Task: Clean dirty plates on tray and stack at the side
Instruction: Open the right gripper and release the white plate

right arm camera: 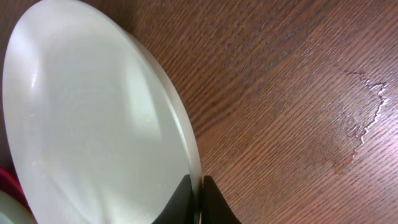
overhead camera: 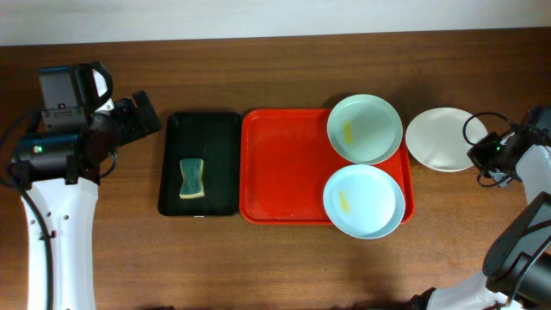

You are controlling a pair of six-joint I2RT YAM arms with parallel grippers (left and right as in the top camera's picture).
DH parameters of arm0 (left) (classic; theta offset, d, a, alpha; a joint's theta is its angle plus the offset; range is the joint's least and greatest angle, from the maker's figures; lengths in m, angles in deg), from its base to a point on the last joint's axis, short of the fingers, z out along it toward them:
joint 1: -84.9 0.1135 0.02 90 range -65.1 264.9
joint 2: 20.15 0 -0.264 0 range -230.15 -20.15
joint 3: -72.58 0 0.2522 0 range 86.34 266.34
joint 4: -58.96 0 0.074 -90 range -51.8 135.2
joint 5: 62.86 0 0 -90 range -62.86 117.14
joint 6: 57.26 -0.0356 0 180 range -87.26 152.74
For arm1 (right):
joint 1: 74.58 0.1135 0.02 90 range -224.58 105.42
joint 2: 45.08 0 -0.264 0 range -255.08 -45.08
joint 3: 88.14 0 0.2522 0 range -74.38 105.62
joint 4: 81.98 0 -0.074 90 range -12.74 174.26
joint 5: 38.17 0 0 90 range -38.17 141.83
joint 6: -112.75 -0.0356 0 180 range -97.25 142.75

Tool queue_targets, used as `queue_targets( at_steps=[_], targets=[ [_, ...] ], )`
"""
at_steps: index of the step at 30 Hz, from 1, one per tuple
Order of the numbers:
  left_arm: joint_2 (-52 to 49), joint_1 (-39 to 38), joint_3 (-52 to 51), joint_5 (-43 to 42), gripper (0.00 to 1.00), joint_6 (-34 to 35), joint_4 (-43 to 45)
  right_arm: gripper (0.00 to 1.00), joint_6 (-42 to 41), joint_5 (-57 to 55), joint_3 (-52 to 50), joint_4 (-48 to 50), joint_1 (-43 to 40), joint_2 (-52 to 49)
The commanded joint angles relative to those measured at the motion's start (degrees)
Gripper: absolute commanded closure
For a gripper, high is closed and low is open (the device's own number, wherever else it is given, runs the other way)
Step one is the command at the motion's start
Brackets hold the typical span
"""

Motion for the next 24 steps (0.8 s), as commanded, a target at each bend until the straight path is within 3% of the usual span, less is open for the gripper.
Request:
queue_targets(
  at_steps=[1, 10, 14, 16, 18, 21, 24],
  targets=[
    [-0.1, 0.2, 0.0, 0.1, 0.01, 0.5, -0.1, 0.94, -0.2, -0.7, -0.3, 0.9, 0.7, 0.6],
    [-0.1, 0.2, 0.0, 0.2, 0.01, 0.5, -0.1, 0.94, -0.2, -0.4, -0.3, 1.5, 1.0, -2.3],
    [-0.1, 0.2, 0.0, 0.2, 0.01, 0.5, -0.1, 0.87, -0.2, -0.2, -0.3, 1.5, 1.0, -2.3],
    [-0.1, 0.2, 0.0, 0.2, 0.01, 0.5, -0.1, 0.80, -0.2, -0.3, -0.3, 1.5, 1.2, -2.3],
    [-0.1, 0.2, 0.0, 0.2, 0.01, 0.5, -0.1, 0.54, 0.0, 0.0, -0.3, 1.2, 1.7, -2.3],
    [-0.1, 0.2, 0.0, 0.2, 0.01, 0.5, -0.1, 0.46, 5.1, 5.6, 1.0, -1.9, 2.0, -1.9],
    [-0.1, 0.2, 0.0, 0.2, 0.01, 0.5, -0.1, 0.46, 6.1, 6.4, 6.9, -9.8, 2.6, 0.0]
  ],
)
